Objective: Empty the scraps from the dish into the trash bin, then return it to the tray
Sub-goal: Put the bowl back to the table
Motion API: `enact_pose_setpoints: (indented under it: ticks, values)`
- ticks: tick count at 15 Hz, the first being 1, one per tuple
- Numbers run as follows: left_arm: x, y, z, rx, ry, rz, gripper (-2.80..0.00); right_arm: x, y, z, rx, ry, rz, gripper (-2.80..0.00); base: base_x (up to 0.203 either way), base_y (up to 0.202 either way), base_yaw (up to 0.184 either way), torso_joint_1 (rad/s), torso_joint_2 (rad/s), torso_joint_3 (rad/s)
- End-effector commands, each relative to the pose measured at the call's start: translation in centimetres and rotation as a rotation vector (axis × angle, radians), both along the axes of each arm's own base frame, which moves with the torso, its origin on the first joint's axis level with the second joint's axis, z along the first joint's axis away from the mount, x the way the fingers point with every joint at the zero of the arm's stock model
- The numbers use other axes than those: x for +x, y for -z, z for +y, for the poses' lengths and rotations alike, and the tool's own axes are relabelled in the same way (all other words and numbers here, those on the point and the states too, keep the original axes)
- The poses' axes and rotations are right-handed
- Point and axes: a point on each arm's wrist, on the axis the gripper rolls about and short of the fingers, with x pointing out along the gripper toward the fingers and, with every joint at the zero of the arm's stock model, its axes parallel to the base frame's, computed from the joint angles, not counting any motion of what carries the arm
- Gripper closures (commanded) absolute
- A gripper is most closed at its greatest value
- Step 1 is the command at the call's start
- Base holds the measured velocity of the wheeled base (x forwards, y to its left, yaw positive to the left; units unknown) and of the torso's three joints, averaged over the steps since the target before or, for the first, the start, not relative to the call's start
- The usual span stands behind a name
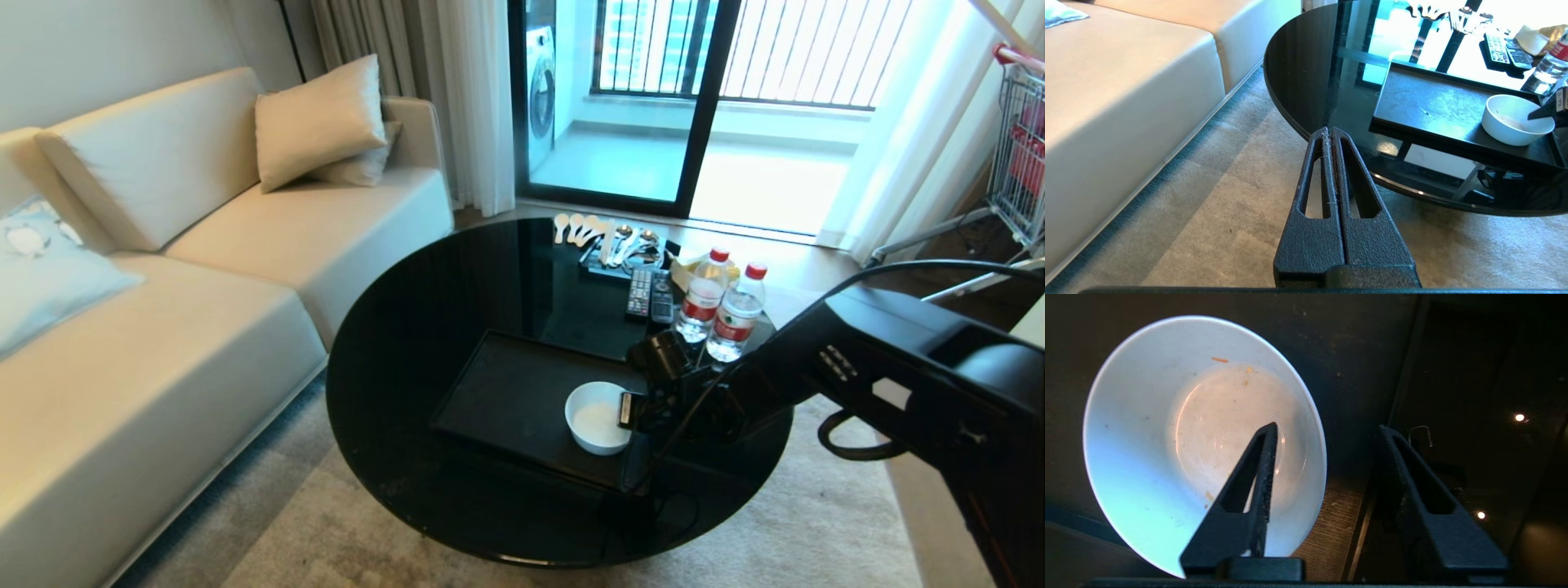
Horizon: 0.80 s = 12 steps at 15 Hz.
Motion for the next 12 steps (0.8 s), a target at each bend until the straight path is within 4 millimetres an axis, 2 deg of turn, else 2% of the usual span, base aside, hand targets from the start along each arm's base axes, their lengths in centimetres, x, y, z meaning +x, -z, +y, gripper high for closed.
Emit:
enact_pose_setpoints:
  ticks: [1, 4, 7, 9, 12]
  values:
    - [0.0, 0.0, 0.0, -0.001, 0.0, -0.001, 0.0, -0.1, -1.8, 0.0, 0.012, 0.01, -0.043, -2.8, 0.0, 0.0, 0.0, 0.0, 0.0, 0.0]
    - [0.0, 0.0, 0.0, -0.001, 0.0, -0.001, 0.0, -1.0, -4.7, -0.3, 0.033, 0.011, -0.092, -2.8, 0.0, 0.0, 0.0, 0.0, 0.0, 0.0]
    - [0.0, 0.0, 0.0, -0.001, 0.0, -0.001, 0.0, -2.8, -8.4, -1.1, 0.042, 0.009, -0.153, -2.8, 0.0, 0.0, 0.0, 0.0, 0.0, 0.0]
    - [0.0, 0.0, 0.0, -0.001, 0.0, -0.001, 0.0, -4.5, -10.7, -2.0, 0.028, -0.006, -0.192, -2.8, 0.0, 0.0, 0.0, 0.0, 0.0, 0.0]
    - [0.0, 0.0, 0.0, -0.001, 0.0, -0.001, 0.0, -8.3, -13.8, -4.1, 0.021, -0.018, -0.238, -2.8, 0.0, 0.0, 0.0, 0.0, 0.0, 0.0]
